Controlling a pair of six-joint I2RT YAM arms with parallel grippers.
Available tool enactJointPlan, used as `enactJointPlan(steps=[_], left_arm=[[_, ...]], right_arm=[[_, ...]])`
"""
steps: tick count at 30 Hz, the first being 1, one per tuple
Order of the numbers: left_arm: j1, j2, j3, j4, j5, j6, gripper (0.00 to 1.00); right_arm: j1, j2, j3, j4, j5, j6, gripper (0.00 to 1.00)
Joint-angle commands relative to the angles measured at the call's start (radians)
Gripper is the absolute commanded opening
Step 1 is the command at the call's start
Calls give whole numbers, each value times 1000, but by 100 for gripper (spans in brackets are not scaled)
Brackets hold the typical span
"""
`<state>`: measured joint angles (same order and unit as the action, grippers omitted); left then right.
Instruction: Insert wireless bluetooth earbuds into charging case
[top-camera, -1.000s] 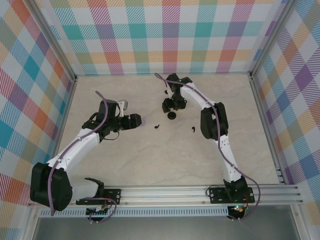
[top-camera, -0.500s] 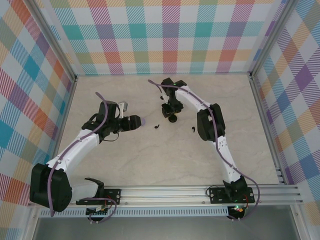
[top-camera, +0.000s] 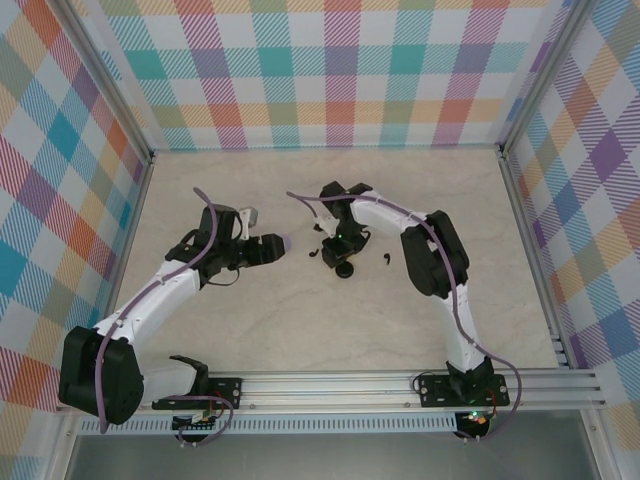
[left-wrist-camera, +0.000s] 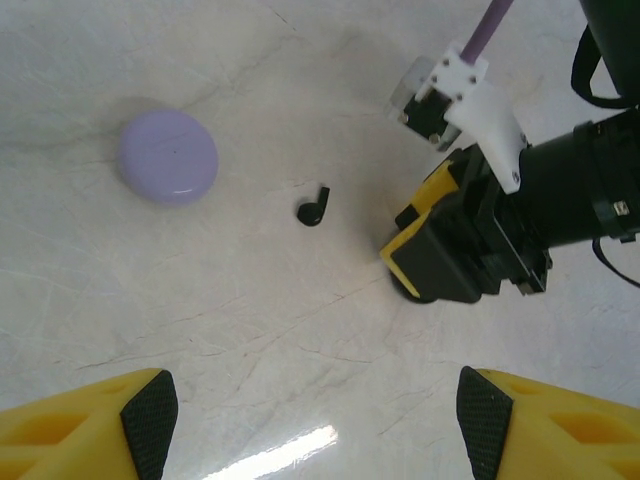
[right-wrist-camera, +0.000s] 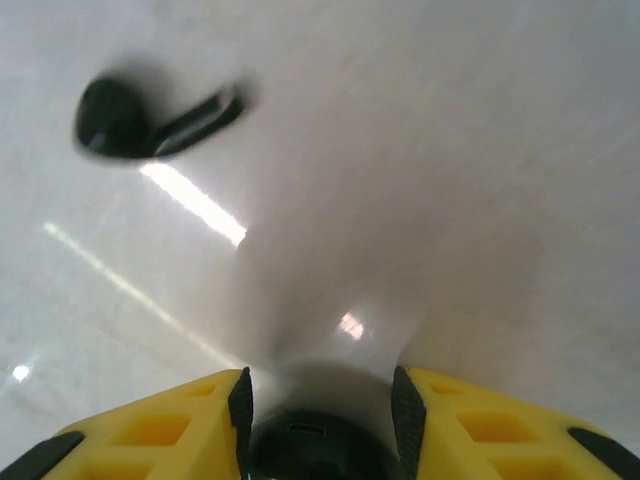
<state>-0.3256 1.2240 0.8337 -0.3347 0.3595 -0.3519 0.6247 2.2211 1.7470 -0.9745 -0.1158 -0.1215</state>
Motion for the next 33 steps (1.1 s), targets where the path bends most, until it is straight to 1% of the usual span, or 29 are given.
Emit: enactJointPlan(steps=[1, 4, 5, 6, 8, 12, 14, 18, 21, 23, 24, 26, 27, 33], left_arm=[[-18, 9, -15, 45, 40, -18, 75], [-30, 33, -12, 48, 52, -21, 75], [-36, 41, -10, 84, 57, -20, 75], [-38, 51, -9, 91, 63, -21, 75], [-44, 75, -8, 114, 78, -24, 74], [-66, 154, 26, 145, 121, -23, 71], [-93, 217, 67, 145, 131, -16, 66], [-156, 345, 141, 166, 152, -18, 52], [-189, 419, 161, 199, 156, -37, 42], [-206, 464, 170, 215, 157, -49, 39], [-216, 486, 179, 217, 157, -49, 35], [-232, 518, 189, 217, 142, -53, 33], [-238, 535, 192, 217, 135, -55, 30], [-258, 609, 205, 230, 120, -73, 21]], right_arm=[[-2, -92, -62, 58, -49, -32, 45], [-9, -133, -85, 84, -43, 0, 50], [-12, -146, -92, 95, -38, 15, 53], [-19, -168, -103, 109, -36, 55, 54], [-31, -208, -127, 129, -44, 94, 55], [-65, -341, -250, 202, -93, 172, 56], [-81, -403, -323, 226, -119, 207, 55], [-95, -513, -493, 283, -129, 298, 50], [-107, -568, -602, 326, -102, 373, 42], [-112, -581, -645, 343, -83, 415, 37], [-112, -578, -661, 350, -80, 425, 34], [-112, -564, -674, 358, -64, 447, 31], [-112, -553, -677, 364, -59, 454, 29], [-112, -478, -661, 405, -85, 480, 26]])
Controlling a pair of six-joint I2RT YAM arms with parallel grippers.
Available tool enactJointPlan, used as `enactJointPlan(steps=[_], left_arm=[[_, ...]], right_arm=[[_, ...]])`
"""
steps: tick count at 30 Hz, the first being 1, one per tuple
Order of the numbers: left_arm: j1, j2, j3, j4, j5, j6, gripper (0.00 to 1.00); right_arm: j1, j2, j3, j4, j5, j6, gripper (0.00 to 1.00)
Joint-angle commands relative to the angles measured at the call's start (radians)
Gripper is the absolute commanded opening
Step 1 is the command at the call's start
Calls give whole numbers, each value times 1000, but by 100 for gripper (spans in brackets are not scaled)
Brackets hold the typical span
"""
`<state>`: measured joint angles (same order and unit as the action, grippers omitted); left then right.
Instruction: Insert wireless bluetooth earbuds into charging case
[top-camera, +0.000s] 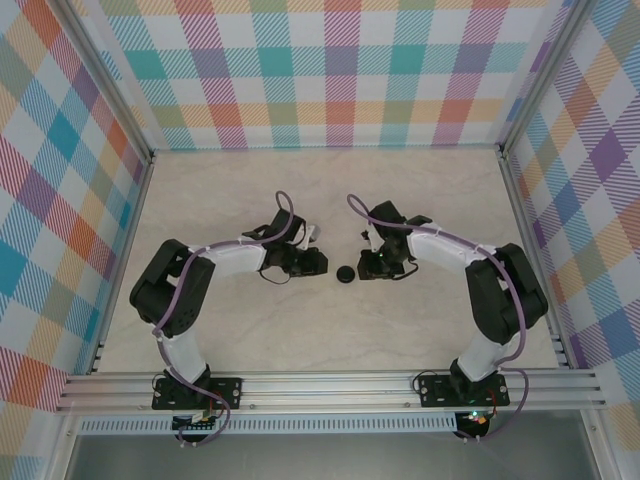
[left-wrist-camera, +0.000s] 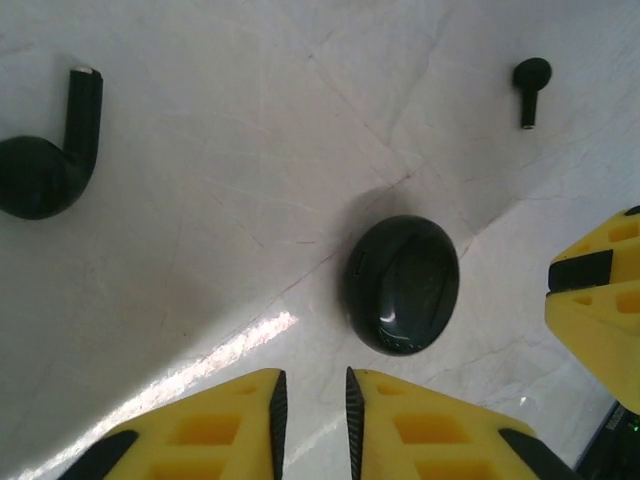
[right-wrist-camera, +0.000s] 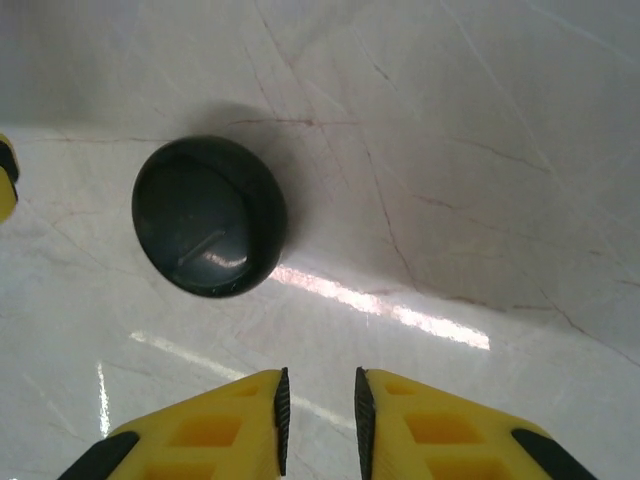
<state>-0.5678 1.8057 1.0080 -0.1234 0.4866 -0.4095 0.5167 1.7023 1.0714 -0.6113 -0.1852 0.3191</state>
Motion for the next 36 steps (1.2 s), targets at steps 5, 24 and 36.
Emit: enactJointPlan(steps=[5, 24, 36], left_arm=[[-30, 44, 18, 38, -8, -31, 21], [-66, 112, 41, 58, 32, -38, 21], [-100, 89, 24, 32, 30, -30, 23]], right_arm=[[-4, 103, 49, 56, -30, 52, 24], [-4, 230, 153, 41, -31, 43, 24], [-4, 315, 263, -8, -31, -1, 26]])
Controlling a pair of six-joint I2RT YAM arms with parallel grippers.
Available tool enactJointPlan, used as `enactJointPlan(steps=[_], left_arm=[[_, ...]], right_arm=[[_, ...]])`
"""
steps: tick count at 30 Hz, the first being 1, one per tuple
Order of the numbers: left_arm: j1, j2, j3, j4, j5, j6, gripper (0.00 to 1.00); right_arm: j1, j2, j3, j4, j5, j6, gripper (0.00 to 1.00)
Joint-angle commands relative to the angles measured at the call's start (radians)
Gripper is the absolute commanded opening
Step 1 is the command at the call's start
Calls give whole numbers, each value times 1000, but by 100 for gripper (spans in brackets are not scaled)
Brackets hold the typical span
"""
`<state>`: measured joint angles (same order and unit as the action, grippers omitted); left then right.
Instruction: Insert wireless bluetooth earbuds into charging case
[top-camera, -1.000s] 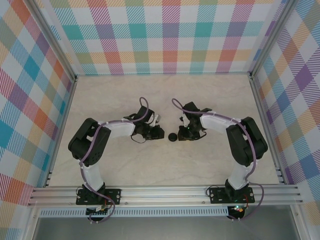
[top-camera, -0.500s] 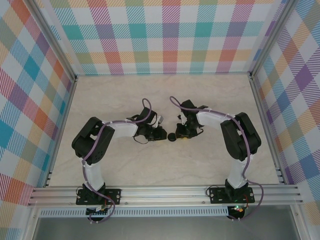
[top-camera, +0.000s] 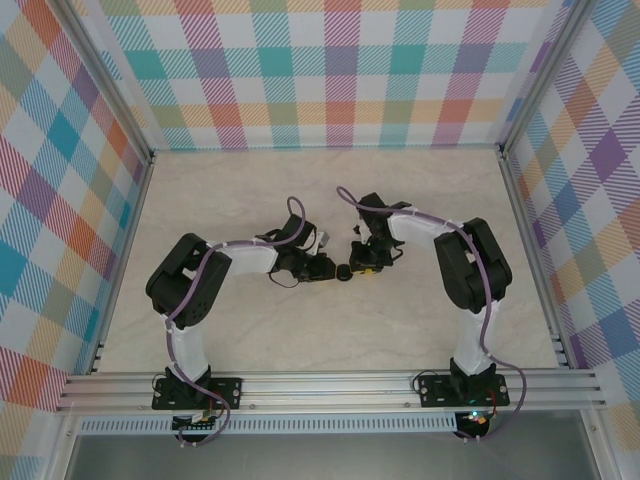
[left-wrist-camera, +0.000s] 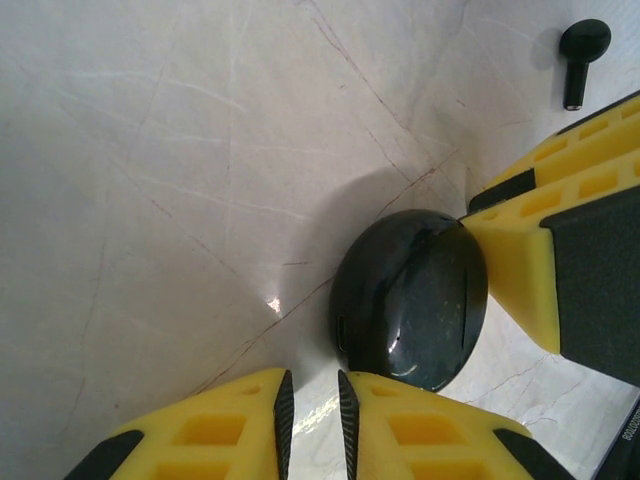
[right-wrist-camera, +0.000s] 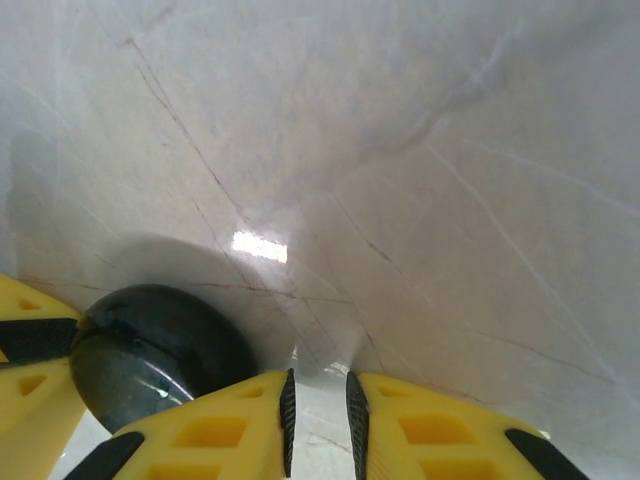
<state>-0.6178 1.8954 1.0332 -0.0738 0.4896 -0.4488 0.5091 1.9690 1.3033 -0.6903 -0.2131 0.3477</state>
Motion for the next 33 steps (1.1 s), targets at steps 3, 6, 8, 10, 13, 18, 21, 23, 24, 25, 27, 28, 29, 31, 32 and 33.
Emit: enactJointPlan(steps=[3, 6, 8, 10, 13, 18, 21, 23, 24, 25, 27, 28, 29, 31, 32, 33], left_arm=[[-55, 3, 2, -8, 43, 13, 24], [-62, 10, 13, -4, 64, 16, 24], [-68, 10, 17, 2, 77, 17, 24], [-72, 9, 22, 2, 83, 19, 25], [-76, 6, 29, -4, 89, 22, 25], [-84, -7, 34, -17, 106, 27, 26], [-88, -16, 44, -42, 100, 35, 27], [-88, -27, 49, -64, 83, 41, 28], [-88, -38, 50, -77, 73, 46, 28], [-88, -50, 50, -85, 67, 50, 29], [-86, -71, 52, -100, 64, 57, 31], [-86, -85, 54, -110, 68, 64, 31], [-85, -96, 56, -117, 73, 69, 32], [-77, -126, 53, -127, 74, 74, 33], [-71, -141, 49, -127, 74, 75, 34], [-62, -157, 44, -127, 74, 74, 36]], right_arm=[[5, 66, 58, 54, -12, -45, 26], [5, 76, 80, 42, -9, -58, 28], [5, 80, 96, 36, -8, -68, 28], [5, 89, 118, 22, -8, -80, 28], [5, 106, 153, 0, -2, -94, 29], [5, 124, 197, -30, 15, -116, 30], [5, 131, 218, -56, 55, -123, 31], [5, 122, 217, -62, 83, -124, 31], [5, 110, 213, -61, 99, -122, 32], [3, 95, 206, -57, 107, -121, 32], [-1, 63, 190, -46, 107, -115, 34], [-4, 45, 181, -39, 104, -112, 34], [-8, 29, 173, -34, 101, -110, 35], [-24, -6, 153, -19, 82, -105, 35], [-32, -22, 143, -13, 69, -103, 35], [-41, -38, 132, -6, 53, -101, 35]])
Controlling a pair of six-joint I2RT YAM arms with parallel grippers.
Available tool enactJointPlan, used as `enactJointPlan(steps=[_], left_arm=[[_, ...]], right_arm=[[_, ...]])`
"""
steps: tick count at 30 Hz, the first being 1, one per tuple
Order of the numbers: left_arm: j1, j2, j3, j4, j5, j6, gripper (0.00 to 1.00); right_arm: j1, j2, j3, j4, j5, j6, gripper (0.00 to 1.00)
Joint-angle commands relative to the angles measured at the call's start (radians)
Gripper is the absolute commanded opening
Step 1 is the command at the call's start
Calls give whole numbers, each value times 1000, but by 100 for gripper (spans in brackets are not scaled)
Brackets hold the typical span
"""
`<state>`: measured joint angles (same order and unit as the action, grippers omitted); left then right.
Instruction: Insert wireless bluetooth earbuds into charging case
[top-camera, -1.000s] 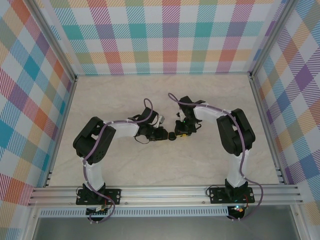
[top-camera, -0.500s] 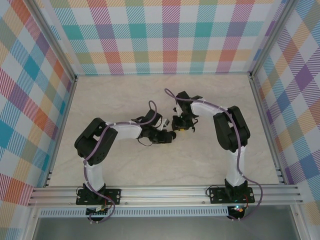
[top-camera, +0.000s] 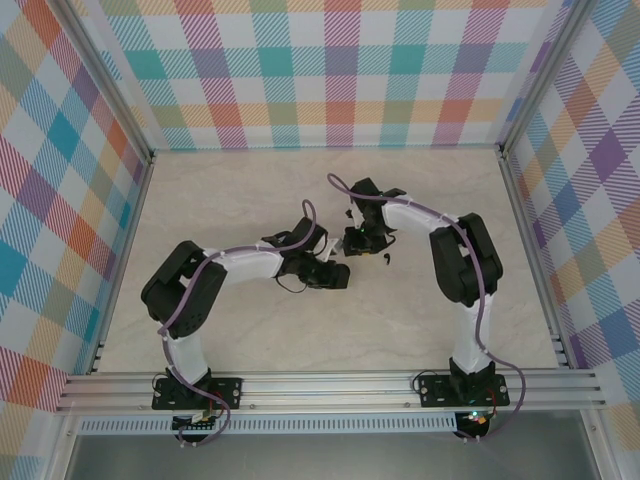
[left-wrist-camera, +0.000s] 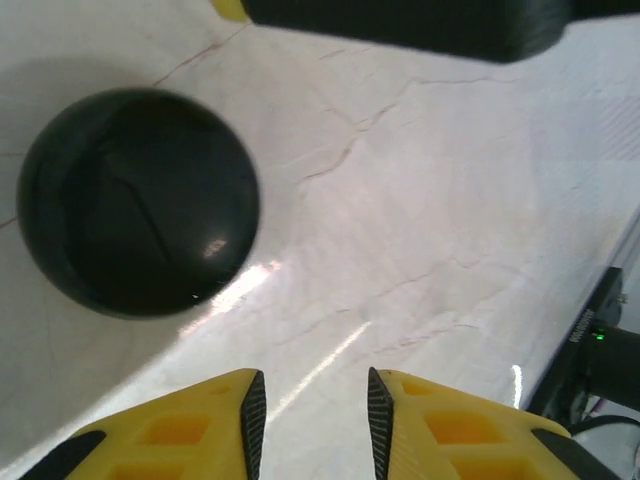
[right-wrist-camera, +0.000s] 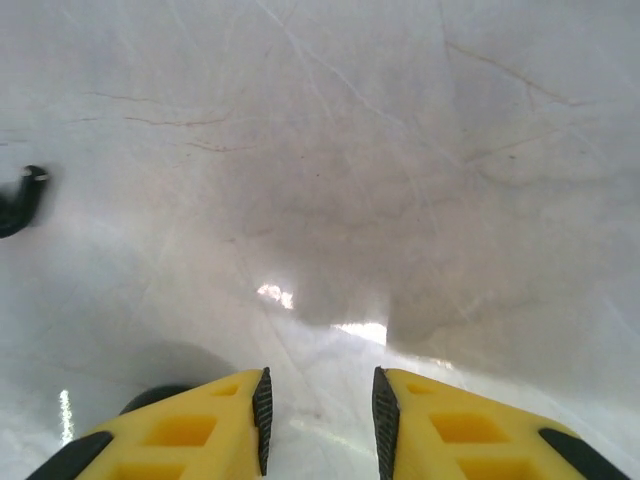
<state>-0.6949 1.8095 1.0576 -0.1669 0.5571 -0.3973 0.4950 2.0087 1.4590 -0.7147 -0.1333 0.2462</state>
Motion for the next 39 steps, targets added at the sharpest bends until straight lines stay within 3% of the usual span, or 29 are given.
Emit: enactJointPlan(steps=[1, 7, 11, 18, 22, 32, 39], left_arm=[[25, -88, 12, -31, 4, 18, 37], [85, -156, -62, 51, -12, -34, 50], [132, -182, -120, 116, -63, -108, 60], [178, -126, -142, 181, 9, -156, 58], [176, -93, -185, 307, 92, -214, 51], [103, -62, -203, 323, 190, -183, 28], [62, 13, -176, 365, 212, -213, 25]], right_arm=[[-36, -94, -35, 26, -48, -1, 35], [-65, -140, -92, 57, -203, -21, 39], [-67, -172, -164, 108, -243, 19, 41], [-65, -192, -249, 179, -321, 64, 41], [-66, -159, -227, 168, -314, 51, 37], [-65, -19, -68, 76, -284, 4, 26], [-57, 57, 9, 33, -304, -23, 21]])
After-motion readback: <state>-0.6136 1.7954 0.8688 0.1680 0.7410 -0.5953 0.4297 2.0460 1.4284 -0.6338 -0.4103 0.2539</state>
